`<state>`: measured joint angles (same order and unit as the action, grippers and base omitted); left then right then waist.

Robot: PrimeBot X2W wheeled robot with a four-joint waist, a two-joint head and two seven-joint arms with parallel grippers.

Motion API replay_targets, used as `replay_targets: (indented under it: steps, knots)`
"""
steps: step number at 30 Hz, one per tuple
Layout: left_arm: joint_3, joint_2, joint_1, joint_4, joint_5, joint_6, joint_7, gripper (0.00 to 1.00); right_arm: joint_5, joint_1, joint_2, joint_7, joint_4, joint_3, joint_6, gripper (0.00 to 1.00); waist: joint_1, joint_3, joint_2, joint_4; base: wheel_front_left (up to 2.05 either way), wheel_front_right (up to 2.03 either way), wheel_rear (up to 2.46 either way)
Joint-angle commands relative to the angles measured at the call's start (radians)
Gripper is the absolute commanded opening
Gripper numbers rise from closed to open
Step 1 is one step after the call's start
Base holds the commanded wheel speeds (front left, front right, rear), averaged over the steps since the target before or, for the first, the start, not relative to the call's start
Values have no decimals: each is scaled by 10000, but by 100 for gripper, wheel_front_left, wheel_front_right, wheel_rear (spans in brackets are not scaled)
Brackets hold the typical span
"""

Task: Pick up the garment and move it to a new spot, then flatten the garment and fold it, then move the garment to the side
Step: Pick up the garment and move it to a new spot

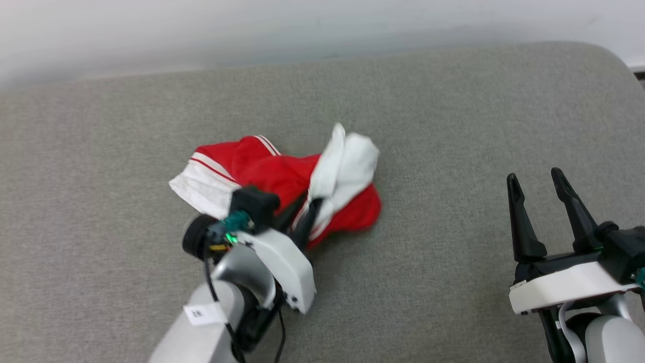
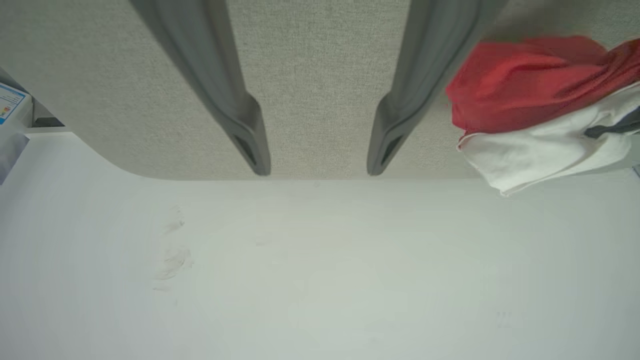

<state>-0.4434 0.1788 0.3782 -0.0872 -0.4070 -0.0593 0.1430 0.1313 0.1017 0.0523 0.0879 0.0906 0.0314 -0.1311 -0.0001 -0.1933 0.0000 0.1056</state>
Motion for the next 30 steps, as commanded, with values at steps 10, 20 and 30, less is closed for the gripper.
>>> replay_targets:
  steps: [10, 20, 30]
  knots:
    - [-1009, -426, -935, -1606, 121, -148, -73, 0, 181, 466, -30, 366, -364, -56, 7, 100, 1, -694, 0, 155, 0, 0, 0]
    - [-1318, -683, -739, -1638, 321, -97, -1037, 100, 84, 293, -30, 320, -595, 133, 7, 100, 1, -58, 0, -153, 0, 0, 0]
    - [-504, -602, -1103, -1033, 751, 1075, -3256, 100, 99, -162, -27, 20, -426, 137, 7, 100, 1, 707, 0, -636, 0, 0, 0]
